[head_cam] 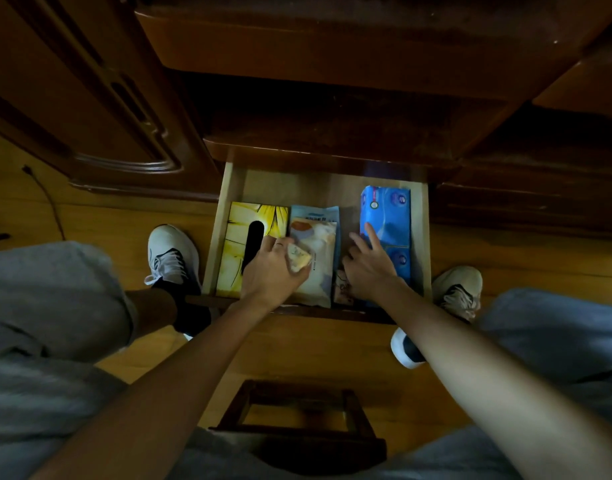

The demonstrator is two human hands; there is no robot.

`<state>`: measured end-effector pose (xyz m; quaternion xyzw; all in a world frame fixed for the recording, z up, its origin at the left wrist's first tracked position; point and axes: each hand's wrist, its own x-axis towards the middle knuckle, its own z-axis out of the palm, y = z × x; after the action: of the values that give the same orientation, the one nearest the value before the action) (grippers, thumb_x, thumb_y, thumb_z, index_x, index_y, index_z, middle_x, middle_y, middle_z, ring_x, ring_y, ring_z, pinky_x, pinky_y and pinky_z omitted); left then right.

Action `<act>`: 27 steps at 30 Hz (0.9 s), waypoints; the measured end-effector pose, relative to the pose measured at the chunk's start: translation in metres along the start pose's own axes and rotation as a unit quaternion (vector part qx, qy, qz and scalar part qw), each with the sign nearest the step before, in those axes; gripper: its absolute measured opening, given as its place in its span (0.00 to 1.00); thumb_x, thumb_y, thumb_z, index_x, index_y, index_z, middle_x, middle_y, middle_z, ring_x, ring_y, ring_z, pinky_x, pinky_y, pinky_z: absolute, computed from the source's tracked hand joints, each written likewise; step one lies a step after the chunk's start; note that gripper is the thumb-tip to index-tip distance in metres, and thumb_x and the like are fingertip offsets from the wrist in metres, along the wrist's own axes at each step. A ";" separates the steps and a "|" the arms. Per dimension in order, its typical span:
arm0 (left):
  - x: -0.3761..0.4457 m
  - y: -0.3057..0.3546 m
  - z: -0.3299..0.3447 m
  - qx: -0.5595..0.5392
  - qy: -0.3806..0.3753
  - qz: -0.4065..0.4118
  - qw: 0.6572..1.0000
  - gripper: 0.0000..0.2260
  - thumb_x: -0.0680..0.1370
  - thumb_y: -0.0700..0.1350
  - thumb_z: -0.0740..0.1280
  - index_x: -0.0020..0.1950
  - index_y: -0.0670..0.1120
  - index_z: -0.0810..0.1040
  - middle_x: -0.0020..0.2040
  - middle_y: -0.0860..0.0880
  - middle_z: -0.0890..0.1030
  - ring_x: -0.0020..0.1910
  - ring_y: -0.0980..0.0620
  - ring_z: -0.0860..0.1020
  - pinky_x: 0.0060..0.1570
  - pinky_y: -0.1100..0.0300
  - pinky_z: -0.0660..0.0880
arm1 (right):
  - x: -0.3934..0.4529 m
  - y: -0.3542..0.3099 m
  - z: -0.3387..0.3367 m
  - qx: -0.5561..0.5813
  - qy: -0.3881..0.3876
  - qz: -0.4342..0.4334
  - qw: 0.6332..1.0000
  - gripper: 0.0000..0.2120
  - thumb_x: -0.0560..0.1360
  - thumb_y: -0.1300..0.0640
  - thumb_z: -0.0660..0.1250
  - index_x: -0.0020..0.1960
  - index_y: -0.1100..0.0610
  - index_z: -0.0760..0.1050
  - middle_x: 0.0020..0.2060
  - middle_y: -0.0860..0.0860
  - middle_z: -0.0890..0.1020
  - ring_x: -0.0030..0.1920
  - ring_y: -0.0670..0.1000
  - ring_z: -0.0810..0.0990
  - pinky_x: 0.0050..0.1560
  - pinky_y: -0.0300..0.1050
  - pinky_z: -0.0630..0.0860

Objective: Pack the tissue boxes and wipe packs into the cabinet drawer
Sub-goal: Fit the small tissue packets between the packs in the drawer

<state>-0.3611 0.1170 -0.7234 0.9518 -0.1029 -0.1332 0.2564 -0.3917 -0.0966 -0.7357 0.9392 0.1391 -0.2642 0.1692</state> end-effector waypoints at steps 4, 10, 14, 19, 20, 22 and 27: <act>-0.005 -0.006 0.001 0.009 -0.020 0.011 1.000 0.27 0.72 0.68 0.66 0.66 0.55 0.73 0.60 0.53 0.71 0.49 0.52 0.78 0.39 0.60 0.72 | -0.007 0.000 0.007 0.064 0.008 -0.009 0.998 0.20 0.81 0.45 0.58 0.67 0.54 0.75 0.62 0.52 0.81 0.73 0.56 0.68 0.75 0.72 0.35; -0.020 -0.023 0.002 -0.028 -0.116 0.027 0.992 0.26 0.71 0.59 0.73 0.66 0.55 0.73 0.62 0.56 0.67 0.55 0.54 0.78 0.52 0.58 0.76 | -0.019 -0.012 0.011 0.046 0.010 0.004 0.999 0.18 0.82 0.50 0.63 0.69 0.55 0.74 0.62 0.52 0.81 0.70 0.57 0.72 0.77 0.71 0.41; -0.023 -0.023 0.001 -0.058 -0.126 0.024 0.990 0.28 0.71 0.54 0.75 0.69 0.51 0.72 0.62 0.54 0.67 0.58 0.53 0.77 0.54 0.61 0.73 | -0.022 -0.013 0.010 0.036 0.013 -0.002 0.999 0.19 0.80 0.45 0.64 0.67 0.53 0.76 0.61 0.52 0.82 0.69 0.56 0.73 0.77 0.70 0.42; -0.021 -0.007 -0.003 -0.074 -0.114 0.009 0.991 0.35 0.71 0.57 0.76 0.73 0.54 0.66 0.66 0.53 0.67 0.58 0.54 0.74 0.52 0.59 0.73 | -0.021 -0.006 0.017 0.152 0.137 0.031 0.978 0.18 0.81 0.43 0.62 0.65 0.51 0.77 0.63 0.50 0.81 0.73 0.55 0.69 0.77 0.69 0.43; -0.018 0.001 -0.003 -0.102 -0.094 0.003 0.990 0.36 0.70 0.56 0.77 0.74 0.53 0.66 0.66 0.52 0.68 0.57 0.55 0.73 0.53 0.60 0.72 | -0.020 -0.001 0.014 0.220 0.189 0.051 0.956 0.17 0.81 0.42 0.61 0.62 0.50 0.79 0.62 0.50 0.82 0.73 0.54 0.69 0.77 0.67 0.46; -0.009 0.019 -0.003 -0.175 -0.065 -0.007 0.983 0.37 0.69 0.52 0.79 0.74 0.49 0.67 0.63 0.52 0.68 0.58 0.56 0.71 0.56 0.61 0.70 | -0.018 0.007 -0.001 0.391 0.219 0.084 0.890 0.18 0.81 0.40 0.59 0.62 0.48 0.79 0.60 0.48 0.81 0.70 0.51 0.71 0.76 0.60 0.56; 0.006 0.052 0.001 -0.340 -0.131 -0.010 0.931 0.39 0.71 0.39 0.78 0.77 0.43 0.61 0.63 0.49 0.75 0.61 0.58 0.77 0.52 0.68 0.76 | -0.013 0.019 -0.032 0.645 0.081 0.035 0.759 0.20 0.78 0.47 0.71 0.67 0.51 0.75 0.57 0.46 0.82 0.57 0.45 0.81 0.58 0.51 0.81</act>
<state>-0.3627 0.0709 -0.6987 0.7827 -0.0748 -0.2858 0.5478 -0.3813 -0.1030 -0.6984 0.8485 -0.0842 -0.2087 -0.4790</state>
